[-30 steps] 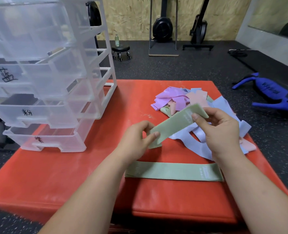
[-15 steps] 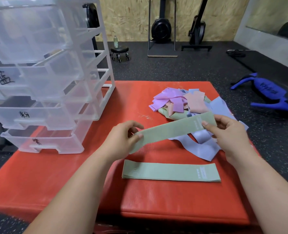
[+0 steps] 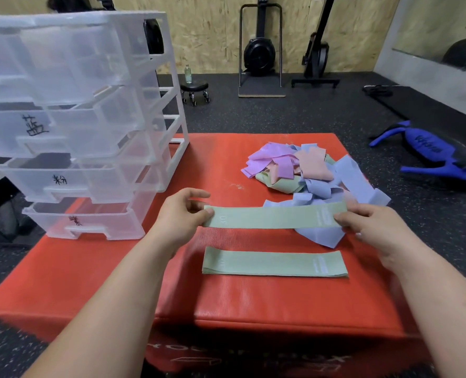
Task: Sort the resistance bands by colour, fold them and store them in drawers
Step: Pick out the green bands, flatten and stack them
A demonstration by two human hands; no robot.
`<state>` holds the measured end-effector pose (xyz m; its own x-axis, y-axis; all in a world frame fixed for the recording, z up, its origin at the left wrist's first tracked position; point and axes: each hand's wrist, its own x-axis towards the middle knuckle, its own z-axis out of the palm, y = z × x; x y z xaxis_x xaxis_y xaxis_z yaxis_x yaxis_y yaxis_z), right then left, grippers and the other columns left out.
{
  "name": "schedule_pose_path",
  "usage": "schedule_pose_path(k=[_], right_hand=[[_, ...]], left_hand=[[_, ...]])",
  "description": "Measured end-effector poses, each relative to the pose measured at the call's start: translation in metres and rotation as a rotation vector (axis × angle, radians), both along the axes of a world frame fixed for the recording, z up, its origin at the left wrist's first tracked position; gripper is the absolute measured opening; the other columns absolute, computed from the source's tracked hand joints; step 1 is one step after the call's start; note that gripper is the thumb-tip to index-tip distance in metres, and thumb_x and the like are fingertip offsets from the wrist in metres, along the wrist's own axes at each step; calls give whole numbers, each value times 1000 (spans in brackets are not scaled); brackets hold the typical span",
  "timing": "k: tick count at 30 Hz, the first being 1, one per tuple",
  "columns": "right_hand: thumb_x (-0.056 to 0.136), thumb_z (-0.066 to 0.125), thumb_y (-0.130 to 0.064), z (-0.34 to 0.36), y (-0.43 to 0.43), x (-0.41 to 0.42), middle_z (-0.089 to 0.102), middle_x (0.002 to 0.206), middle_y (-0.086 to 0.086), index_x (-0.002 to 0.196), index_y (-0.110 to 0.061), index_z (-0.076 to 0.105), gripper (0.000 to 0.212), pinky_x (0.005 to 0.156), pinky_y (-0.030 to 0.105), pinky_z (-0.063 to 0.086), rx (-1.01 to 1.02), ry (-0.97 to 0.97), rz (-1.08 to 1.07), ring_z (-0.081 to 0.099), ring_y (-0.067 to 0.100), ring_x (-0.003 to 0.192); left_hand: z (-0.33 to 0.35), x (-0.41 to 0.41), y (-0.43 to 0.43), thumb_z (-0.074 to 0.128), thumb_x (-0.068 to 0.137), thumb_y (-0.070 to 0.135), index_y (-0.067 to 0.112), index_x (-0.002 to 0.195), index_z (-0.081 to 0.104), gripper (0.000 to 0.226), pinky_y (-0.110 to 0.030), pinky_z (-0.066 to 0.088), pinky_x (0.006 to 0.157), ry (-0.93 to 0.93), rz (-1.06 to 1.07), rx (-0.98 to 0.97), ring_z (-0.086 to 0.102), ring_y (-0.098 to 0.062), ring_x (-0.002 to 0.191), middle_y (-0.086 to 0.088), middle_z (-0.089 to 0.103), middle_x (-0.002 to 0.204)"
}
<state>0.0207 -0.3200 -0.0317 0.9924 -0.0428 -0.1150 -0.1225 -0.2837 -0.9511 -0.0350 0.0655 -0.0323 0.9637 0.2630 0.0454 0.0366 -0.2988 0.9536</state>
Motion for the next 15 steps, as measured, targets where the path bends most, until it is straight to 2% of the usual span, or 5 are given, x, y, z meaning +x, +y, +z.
schedule_pose_path(k=[3, 5, 7, 10, 15], right_hand=[[79, 88, -13, -5, -5, -11, 75, 88, -1, 105, -17, 79, 28, 72, 31, 48, -97, -11, -5, 63, 13, 75], [77, 90, -12, -5, -7, -19, 70, 80, -2, 109, -22, 78, 35, 68, 27, 45, -231, -56, 43, 60, 10, 70], [79, 87, -9, -4, -7, -28, 57, 70, -3, 108, -27, 76, 36, 57, 22, 40, -341, -116, 132, 48, 6, 58], [80, 84, -15, -4, -1, -38, 54, 68, -5, 105, -37, 73, 35, 61, 26, 40, -559, -178, 223, 49, 10, 59], [76, 82, -21, -14, 3, -44, 61, 69, -7, 94, -43, 69, 31, 61, 27, 41, -716, -182, 263, 61, 9, 66]], left_hand=[[-1, -8, 0, 83, 86, 8, 26, 106, 72, 29, -38, 62, 79, -5, 40, 143, 71, -19, 75, -9, 75, 89], [-2, -14, -1, 83, 83, 13, 30, 103, 72, 28, -38, 61, 78, 0, 31, 302, 71, -17, 76, 2, 74, 82], [-3, -22, -4, 82, 82, 15, 31, 104, 71, 29, -28, 57, 75, 23, 0, 448, 70, -11, 77, 7, 73, 81], [-4, -33, -10, 77, 83, 13, 30, 108, 70, 31, -14, 46, 63, 53, -43, 603, 67, -6, 75, 11, 72, 82], [-13, -40, -14, 68, 83, 5, 26, 117, 70, 40, -29, 51, 69, 64, -80, 700, 63, -8, 75, 11, 68, 79]])
